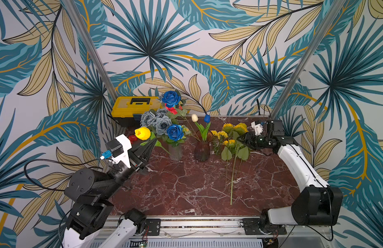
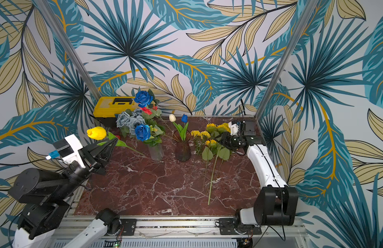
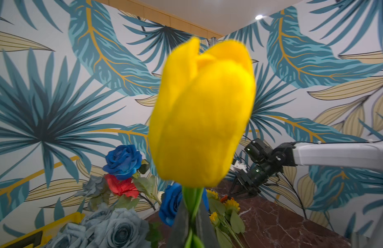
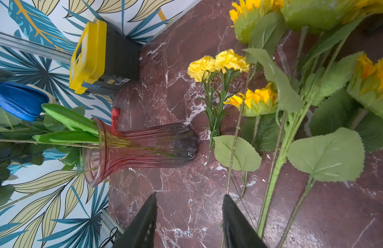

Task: Pick out yellow flowers from the vase
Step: Pick up the flower from the vase.

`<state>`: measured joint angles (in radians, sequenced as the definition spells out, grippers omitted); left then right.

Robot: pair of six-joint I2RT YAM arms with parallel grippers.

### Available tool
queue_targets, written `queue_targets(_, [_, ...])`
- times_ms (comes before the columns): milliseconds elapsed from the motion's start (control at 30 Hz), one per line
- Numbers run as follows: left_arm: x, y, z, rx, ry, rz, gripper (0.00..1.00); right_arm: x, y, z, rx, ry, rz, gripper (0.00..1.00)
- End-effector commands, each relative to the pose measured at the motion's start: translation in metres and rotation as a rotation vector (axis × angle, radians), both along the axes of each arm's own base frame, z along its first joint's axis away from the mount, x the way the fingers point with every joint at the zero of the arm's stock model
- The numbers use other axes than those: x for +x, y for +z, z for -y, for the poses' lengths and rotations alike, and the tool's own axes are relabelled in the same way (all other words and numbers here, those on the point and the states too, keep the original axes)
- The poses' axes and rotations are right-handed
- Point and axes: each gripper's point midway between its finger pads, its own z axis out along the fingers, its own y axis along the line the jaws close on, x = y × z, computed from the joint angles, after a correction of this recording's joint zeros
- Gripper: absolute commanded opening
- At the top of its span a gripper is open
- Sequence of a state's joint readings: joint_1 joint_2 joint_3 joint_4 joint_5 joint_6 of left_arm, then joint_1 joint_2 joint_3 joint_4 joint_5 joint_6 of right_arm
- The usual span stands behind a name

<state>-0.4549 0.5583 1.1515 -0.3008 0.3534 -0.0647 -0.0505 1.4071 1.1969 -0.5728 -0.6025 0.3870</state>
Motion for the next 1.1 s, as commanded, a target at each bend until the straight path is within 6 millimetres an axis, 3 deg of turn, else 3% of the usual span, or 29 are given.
queue_targets(0, [-0.038,-0.008,0.026,0.059,-0.264,-0.057,0.09,-0.008,0.001,-0.003,-0.018,0.026,0.021,0.5])
queue_targets(100, [-0.046,-0.01,0.044,0.076,-0.423,-0.116,0.09,-0.014,0.007,-0.015,-0.031,0.084,0.058,0.52])
queue_targets(333, [-0.031,-0.027,0.075,0.11,-0.59,-0.217,0.09,-0.041,0.05,-0.066,-0.064,0.303,0.294,0.57])
queue_targets(533, [-0.012,-0.039,0.103,0.12,-0.634,-0.242,0.09,-0.098,0.104,-0.124,0.111,0.591,0.589,0.75])
queue_targets(667, [-0.004,-0.04,0.119,0.121,-0.653,-0.241,0.09,-0.133,0.134,-0.156,0.294,0.762,0.735,0.76])
queue_targets(767, [-0.001,-0.037,0.124,0.126,-0.641,-0.222,0.09,-0.159,0.144,-0.17,0.33,0.883,0.81,0.79])
queue_targets(1067, [0.021,-0.035,0.123,0.095,-0.508,-0.226,0.09,-0.193,0.162,-0.205,0.425,1.031,0.841,0.79])
